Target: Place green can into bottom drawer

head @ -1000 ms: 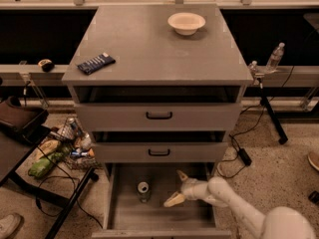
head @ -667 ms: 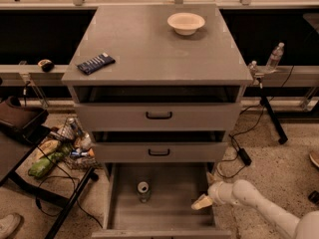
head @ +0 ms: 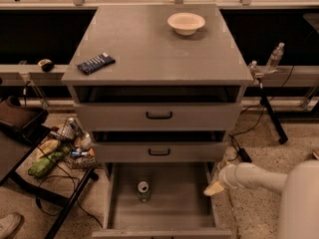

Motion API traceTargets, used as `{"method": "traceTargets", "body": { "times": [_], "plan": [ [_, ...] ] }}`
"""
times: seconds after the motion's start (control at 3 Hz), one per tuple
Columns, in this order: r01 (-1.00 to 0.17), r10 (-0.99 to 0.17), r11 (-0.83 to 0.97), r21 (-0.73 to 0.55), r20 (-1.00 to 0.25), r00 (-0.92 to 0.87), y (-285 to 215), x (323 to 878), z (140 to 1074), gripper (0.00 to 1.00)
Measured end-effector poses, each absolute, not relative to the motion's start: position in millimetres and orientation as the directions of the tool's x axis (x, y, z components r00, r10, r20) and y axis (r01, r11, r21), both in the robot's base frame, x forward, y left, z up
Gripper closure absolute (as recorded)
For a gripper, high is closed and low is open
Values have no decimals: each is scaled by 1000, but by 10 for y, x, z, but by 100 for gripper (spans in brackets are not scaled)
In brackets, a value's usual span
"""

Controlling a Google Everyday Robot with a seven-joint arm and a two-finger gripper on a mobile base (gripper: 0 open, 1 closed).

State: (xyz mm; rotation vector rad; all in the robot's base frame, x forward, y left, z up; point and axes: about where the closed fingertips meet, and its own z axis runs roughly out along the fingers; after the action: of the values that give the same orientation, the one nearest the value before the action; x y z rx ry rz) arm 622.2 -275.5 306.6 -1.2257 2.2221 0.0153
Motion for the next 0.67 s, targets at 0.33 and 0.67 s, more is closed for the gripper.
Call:
{"method": "traceTargets", "body": {
  "times": [0.33, 0.67],
  "plan": [
    [-708, -743, 636, -307, -490, -455, -2734, 6431, 3596, 0],
    [-708, -743, 636, -307, -490, -455, -2743, 6422, 3586, 3]
  ]
}}
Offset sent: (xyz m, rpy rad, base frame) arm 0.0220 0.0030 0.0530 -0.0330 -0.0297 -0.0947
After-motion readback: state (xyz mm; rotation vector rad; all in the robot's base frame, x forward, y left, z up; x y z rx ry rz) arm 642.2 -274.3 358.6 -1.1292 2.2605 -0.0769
